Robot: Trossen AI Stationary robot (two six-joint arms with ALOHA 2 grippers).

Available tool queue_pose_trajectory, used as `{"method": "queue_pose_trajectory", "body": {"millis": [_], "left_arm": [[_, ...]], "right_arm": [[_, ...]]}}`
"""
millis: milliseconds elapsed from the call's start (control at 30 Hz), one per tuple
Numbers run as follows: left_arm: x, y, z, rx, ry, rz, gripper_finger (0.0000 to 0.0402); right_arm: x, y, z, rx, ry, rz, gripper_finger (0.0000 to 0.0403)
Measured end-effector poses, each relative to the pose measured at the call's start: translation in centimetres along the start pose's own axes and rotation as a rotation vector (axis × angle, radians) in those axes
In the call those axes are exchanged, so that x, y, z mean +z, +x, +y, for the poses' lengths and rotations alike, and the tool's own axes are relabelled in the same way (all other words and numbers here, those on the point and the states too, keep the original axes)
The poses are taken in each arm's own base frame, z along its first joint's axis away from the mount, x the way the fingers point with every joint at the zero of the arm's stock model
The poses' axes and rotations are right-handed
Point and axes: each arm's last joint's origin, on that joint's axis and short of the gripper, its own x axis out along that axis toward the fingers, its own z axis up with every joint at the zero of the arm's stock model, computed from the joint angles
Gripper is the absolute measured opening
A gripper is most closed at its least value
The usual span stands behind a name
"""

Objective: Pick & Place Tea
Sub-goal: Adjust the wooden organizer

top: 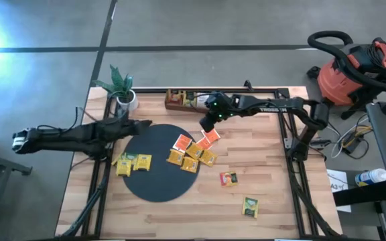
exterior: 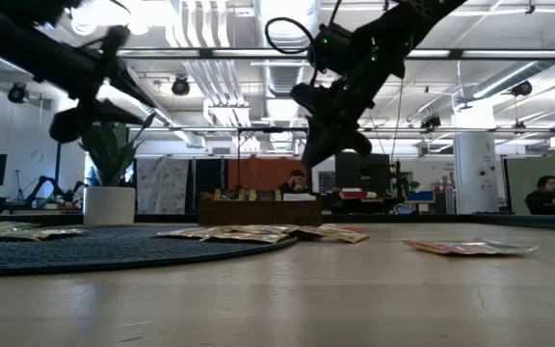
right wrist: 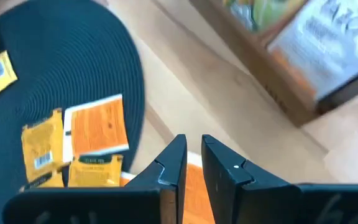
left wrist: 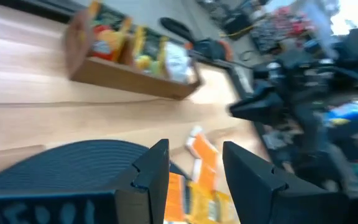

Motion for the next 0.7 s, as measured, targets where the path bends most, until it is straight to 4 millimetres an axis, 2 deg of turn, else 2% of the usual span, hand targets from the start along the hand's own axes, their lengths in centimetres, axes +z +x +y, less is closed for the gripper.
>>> {"method": "queue_pose_trajectory", "body": {"millis": [200,300,367,700], "left_arm": [[0.3,3.1,0.5,0.069,-0.053,0.006,0.0145],[0.9,4.5,-0.1,0.031,-0.08,-0.001,0.0145],[0.9,5.3,-0.1,0.075,-0.065,0.021,0.0145],[2.3,9.2,-2.3,0.144,0.064,0.035,0.0145]], "right_arm": [[-0.5,0.9,-3.1,-0.048,0.052,-0.006,0.0048],[-0.3,1.1,-4.8,-0.05,0.083,-0.048,0.0048],[-0.4,1.3,-5.7,-0.033,0.097,-0.053,0.0048],[-1.0,1.8,-7.0,-0.019,-0.07,-0.075,0.0048]]}}
